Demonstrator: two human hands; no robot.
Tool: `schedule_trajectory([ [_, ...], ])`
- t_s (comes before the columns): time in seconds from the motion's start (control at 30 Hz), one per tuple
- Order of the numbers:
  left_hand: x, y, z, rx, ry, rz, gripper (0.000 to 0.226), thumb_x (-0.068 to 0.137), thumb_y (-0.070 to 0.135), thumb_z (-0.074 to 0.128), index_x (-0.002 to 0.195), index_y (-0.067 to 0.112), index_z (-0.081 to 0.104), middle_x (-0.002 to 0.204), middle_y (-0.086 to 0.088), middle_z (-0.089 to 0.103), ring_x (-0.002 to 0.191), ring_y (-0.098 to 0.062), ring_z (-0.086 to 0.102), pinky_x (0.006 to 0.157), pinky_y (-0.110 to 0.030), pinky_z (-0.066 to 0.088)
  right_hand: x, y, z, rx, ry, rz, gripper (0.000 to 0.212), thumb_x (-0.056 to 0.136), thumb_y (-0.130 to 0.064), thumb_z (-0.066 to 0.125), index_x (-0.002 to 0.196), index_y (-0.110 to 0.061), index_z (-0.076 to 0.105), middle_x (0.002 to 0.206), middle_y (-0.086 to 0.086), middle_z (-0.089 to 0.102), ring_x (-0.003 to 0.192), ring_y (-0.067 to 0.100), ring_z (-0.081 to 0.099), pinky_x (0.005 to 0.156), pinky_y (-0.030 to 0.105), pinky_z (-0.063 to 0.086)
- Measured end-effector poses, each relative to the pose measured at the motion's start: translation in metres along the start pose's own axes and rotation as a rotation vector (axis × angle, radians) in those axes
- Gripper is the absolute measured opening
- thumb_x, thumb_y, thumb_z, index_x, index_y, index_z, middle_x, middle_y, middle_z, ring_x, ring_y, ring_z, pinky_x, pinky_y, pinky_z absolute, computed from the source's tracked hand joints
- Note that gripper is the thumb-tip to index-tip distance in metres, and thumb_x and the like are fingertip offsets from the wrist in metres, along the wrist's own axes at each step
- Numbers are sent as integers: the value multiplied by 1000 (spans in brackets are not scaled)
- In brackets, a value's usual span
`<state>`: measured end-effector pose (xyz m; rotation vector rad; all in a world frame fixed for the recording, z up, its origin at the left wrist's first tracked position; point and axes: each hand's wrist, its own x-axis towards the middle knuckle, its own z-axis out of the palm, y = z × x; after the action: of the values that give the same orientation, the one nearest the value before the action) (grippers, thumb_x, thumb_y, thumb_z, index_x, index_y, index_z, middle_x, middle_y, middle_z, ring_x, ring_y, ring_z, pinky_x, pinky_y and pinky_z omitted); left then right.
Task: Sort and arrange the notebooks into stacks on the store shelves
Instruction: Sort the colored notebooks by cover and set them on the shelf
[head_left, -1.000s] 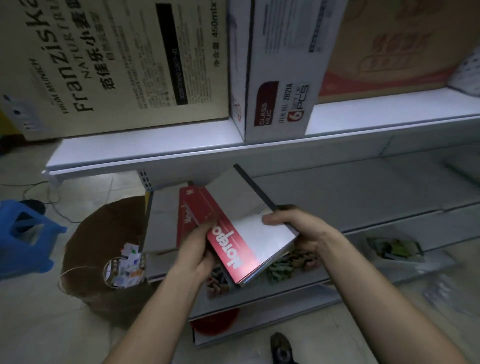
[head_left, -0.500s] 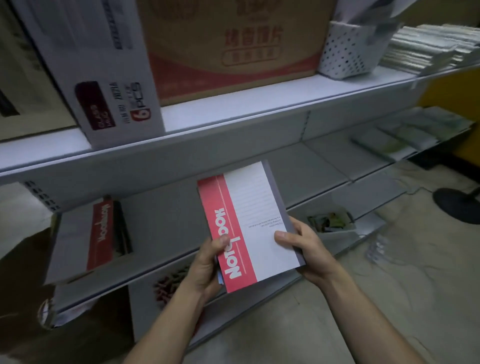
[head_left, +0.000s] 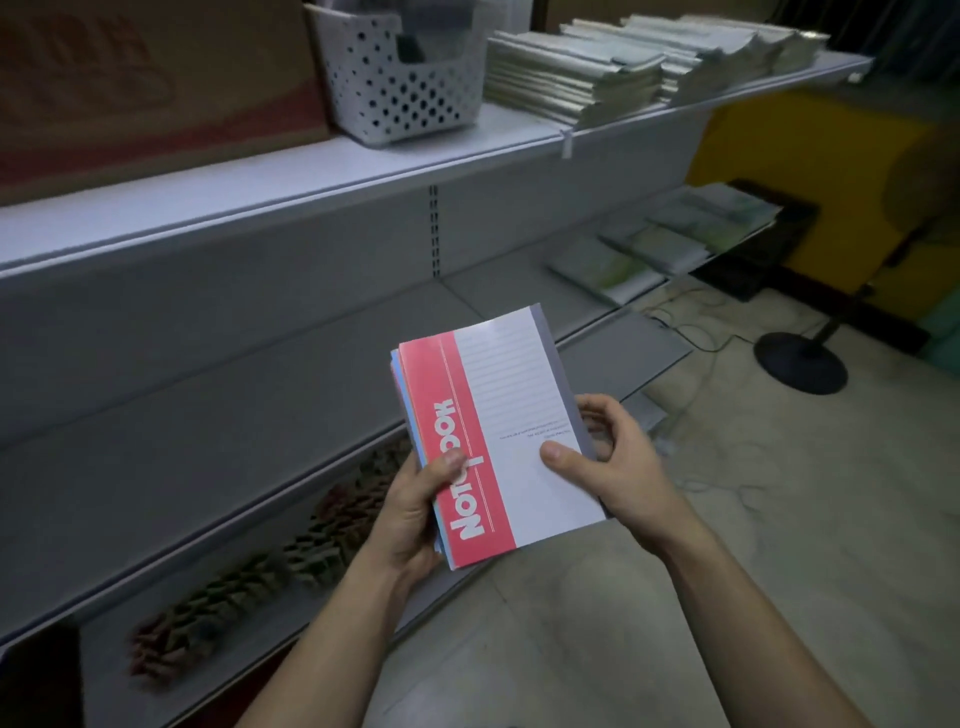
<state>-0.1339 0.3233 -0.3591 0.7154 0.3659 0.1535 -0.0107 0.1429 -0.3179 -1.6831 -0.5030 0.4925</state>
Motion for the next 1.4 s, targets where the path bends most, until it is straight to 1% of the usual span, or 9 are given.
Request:
schedule_trajectory([
  [0.17,45,-12,29,51,19,-12,101,48,31,104,135,7,58,127,-25,68,97,-37,74,83,-54,62,25,9,-48,-5,49,27,63,64,-47,88,109,-19,55,111,-5,70,99,22,73,81,48,62],
  [0.57,181,-14,62,37,12,-81,111,28,33,108,126,8,62,112,-21,75,88,-37,77,67,-50,63,139,28,-116,-144,233,-19,28,80,-32,84,99,-20,66,92,-5,73,82,17,68,67,30,53],
  [0.7,214,-4,73,64,22,-113,92,49,19,103,129,6,60,110,-23,75,85,-37,77,64,-49,63,173,27,-125,-143,273,-22,33,76,-38,83,93,-22,60,87,-4,70,78,19,65,65,34,53],
  [0.77,225,0,74,55,57,-106,73,63,15,94,127,5,60,106,-22,76,81,-35,78,62,-47,63,189,29,-127,-184,237,-23,27,79,-39,81,87,-22,62,84,-7,70,75,17,66,65,40,53],
  [0.9,241,6,68,25,151,-137,111,26,25,108,125,2,64,115,-28,73,87,-40,77,68,-53,63,224,28,-129,-235,157,-83,11,86,-31,78,88,-25,69,84,-11,72,74,9,66,63,30,53],
  [1.13,235,11,54,-42,327,-18,103,15,26,107,108,1,71,99,-24,76,79,-37,77,65,-49,64,281,27,-117,-212,-195,-85,12,94,-23,68,84,-17,67,72,-4,69,66,17,66,59,41,52],
  [1.23,222,6,53,-24,445,69,108,26,27,107,121,0,64,99,-23,77,80,-36,77,65,-46,64,293,24,-108,-160,-312,-118,11,92,-12,70,81,-15,66,68,-5,68,61,9,61,56,30,47],
  [1.33,210,-7,49,-48,547,169,90,61,21,92,138,-3,54,104,-23,76,84,-37,77,67,-46,63,297,27,-102,-129,-400,-118,20,90,-5,70,79,-21,65,64,-10,66,60,-1,57,56,17,45],
  [1.4,201,-15,48,-55,601,230,98,54,25,99,138,-2,55,110,-25,74,88,-38,76,72,-48,63,299,32,-101,-118,-465,-117,16,89,-4,70,79,-15,65,61,-3,60,60,4,55,56,21,43],
])
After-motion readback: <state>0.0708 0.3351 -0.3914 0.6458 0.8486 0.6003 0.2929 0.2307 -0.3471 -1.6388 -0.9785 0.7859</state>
